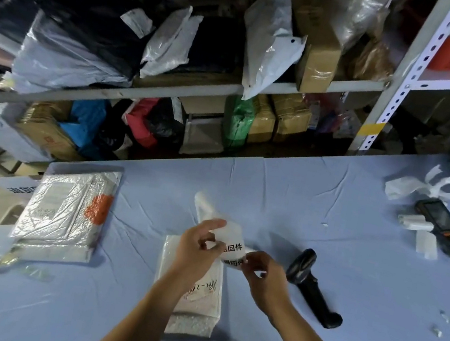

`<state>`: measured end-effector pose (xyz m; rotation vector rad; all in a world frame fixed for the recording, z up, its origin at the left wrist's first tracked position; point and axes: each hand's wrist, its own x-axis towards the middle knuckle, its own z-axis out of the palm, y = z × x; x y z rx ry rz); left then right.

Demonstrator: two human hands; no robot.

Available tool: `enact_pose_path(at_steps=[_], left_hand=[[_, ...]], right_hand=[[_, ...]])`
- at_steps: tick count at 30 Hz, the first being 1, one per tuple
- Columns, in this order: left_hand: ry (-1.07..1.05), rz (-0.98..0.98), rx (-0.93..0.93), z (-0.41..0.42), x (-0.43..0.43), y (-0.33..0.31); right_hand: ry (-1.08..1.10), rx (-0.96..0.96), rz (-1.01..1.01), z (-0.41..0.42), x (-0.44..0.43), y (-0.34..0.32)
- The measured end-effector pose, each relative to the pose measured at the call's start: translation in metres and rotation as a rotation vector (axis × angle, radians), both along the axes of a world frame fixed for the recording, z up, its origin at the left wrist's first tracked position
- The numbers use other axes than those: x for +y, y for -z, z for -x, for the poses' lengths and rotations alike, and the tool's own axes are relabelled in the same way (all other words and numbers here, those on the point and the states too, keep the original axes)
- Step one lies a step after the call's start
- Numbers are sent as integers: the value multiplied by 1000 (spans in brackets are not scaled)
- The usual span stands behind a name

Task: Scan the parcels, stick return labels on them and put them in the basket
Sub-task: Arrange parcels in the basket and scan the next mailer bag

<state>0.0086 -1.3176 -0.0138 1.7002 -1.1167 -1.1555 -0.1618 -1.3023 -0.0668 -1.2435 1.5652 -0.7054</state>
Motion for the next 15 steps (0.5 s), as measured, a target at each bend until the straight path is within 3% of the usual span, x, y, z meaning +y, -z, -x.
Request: enact_pose_path(at_steps=[2,9,15], left_hand=[[56,22,-59,-5,1,-2],[303,186,-548,-10,9,1],[319,161,-472,-11,7,0]], right_hand=[[-8,-17,0,-4,1,-4],[-37,-151,51,-20,-3,-25],[-33,-117,115,-22,-1,-27]])
